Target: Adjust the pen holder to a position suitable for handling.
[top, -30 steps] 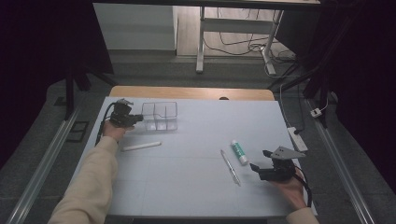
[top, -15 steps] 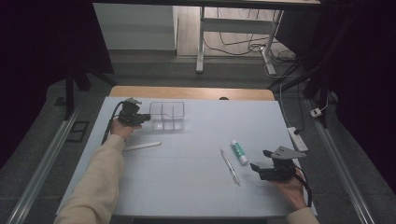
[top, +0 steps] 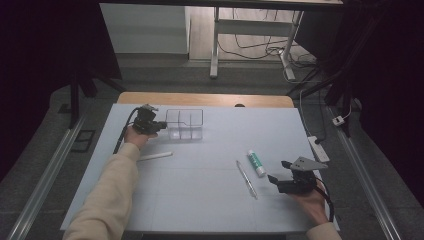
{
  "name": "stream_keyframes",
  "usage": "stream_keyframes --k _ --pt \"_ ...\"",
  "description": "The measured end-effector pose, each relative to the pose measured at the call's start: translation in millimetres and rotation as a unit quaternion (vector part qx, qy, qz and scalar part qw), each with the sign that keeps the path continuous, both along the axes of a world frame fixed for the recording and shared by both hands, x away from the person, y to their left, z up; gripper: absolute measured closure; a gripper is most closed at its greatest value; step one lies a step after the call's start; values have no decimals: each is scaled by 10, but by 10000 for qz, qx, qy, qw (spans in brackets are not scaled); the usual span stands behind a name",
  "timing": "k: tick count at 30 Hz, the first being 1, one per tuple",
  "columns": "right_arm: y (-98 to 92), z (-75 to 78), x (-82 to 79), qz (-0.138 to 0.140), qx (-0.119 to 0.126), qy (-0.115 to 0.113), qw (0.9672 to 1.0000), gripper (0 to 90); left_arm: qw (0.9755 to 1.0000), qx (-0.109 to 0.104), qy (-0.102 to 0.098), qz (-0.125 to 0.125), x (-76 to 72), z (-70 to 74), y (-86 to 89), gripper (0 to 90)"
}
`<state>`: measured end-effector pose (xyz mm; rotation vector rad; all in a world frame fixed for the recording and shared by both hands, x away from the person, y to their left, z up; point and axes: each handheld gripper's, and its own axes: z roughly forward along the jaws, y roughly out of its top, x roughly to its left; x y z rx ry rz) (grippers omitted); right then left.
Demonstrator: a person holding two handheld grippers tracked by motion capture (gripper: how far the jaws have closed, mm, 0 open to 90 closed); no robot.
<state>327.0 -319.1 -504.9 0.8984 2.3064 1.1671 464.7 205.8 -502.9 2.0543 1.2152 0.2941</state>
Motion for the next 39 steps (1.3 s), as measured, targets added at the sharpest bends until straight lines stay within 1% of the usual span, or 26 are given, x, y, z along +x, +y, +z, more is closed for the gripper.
stream_keyframes --k 2,6,11,13,16,19,24,27,34,36,39 --pt "1 1 2 -2 -33 8 10000 206 10000 -13 -10 -25 8 -5 -30 893" --pt "-1 -5 10 -23 29 13 10000 205 10000 0 2 -65 33 -18 -87 893" --pt "5 -5 4 -21 15 10 10000 205 10000 17 23 -88 66 -17 -166 893" --pt "7 -5 3 -16 18 6 10000 205 10000 -10 38 -72 84 -16 -204 893" --pt "9 -4 4 -13 -28 13 10000 205 9999 -15 37 -143 108 -13 -264 893" --pt "7 -8 7 -6 -19 25 10000 205 9998 -39 25 -199 126 -15 -322 892" --pt "9 -15 11 5 -18 43 10000 205 9997 -93 35 -237 147 -21 -391 893" --pt "10 -10 8 2 -52 28 10000 205 9996 -121 66 -256 156 -15 -439 893" --pt "-4 1 8 25 -10 32 10000 205 9994 -124 118 -305 183 2 -563 892" --pt "-5 1 8 23 -10 36 10000 205 9993 -146 109 -327 186 4 -596 892" --pt "0 -1 5 17 -24 29 10000 204 9990 -242 127 -356 185 -2 -636 892"
